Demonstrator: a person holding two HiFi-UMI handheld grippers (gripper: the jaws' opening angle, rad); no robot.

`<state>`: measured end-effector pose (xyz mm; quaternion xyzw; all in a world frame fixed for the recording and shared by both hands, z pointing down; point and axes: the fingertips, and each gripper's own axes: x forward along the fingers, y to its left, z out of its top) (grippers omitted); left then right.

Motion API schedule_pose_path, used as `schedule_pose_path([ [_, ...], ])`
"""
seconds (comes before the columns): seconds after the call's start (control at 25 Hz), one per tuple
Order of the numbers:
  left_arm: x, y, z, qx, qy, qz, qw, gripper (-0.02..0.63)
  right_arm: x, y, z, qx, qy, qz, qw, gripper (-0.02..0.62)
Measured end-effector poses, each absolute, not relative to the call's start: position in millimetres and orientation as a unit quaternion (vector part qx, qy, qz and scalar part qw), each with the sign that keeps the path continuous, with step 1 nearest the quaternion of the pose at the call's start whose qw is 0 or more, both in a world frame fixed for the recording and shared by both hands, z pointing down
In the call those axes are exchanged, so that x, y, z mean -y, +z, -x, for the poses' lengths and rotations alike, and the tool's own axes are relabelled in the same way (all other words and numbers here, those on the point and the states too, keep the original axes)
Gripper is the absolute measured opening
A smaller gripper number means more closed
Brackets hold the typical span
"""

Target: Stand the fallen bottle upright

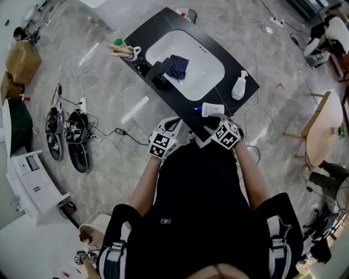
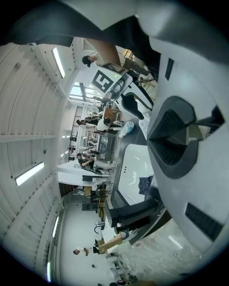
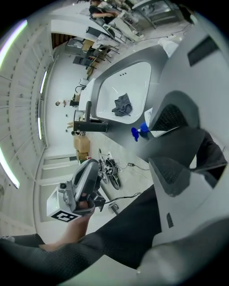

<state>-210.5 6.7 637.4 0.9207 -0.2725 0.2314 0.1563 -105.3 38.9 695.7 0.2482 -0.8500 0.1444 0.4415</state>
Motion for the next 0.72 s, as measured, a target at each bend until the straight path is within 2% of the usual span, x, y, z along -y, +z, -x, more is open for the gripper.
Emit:
schedule_pose_path([
  [0.36,4,643,210,0.298,0.221,-0.912,0.176,0.014,-14,715,99,0.833,0.095,-0.213,0.502,0.331],
  [0.72,9,643,209,0.320,0.221,-0.902,0.189,0.014,3,729,104,0.829,0.076,-0.181,0.523,0.372],
])
